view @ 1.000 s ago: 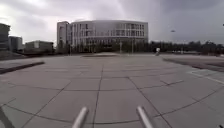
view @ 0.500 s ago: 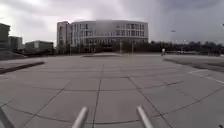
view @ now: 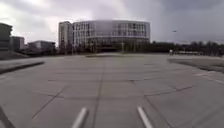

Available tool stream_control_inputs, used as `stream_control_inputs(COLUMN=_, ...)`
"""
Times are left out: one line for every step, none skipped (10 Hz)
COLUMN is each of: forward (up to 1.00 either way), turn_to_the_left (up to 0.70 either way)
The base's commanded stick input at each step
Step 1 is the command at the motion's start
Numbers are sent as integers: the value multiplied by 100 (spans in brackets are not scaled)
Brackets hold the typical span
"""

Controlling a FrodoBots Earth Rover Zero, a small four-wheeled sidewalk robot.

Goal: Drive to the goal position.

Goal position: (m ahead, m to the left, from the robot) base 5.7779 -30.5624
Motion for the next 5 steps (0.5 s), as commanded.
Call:
stream_control_inputs(forward=70, turn_to_the_left=0)
stream_control_inputs(forward=70, turn_to_the_left=0)
stream_control_inputs(forward=70, turn_to_the_left=0)
stream_control_inputs(forward=70, turn_to_the_left=-27)
stream_control_inputs(forward=70, turn_to_the_left=-27)
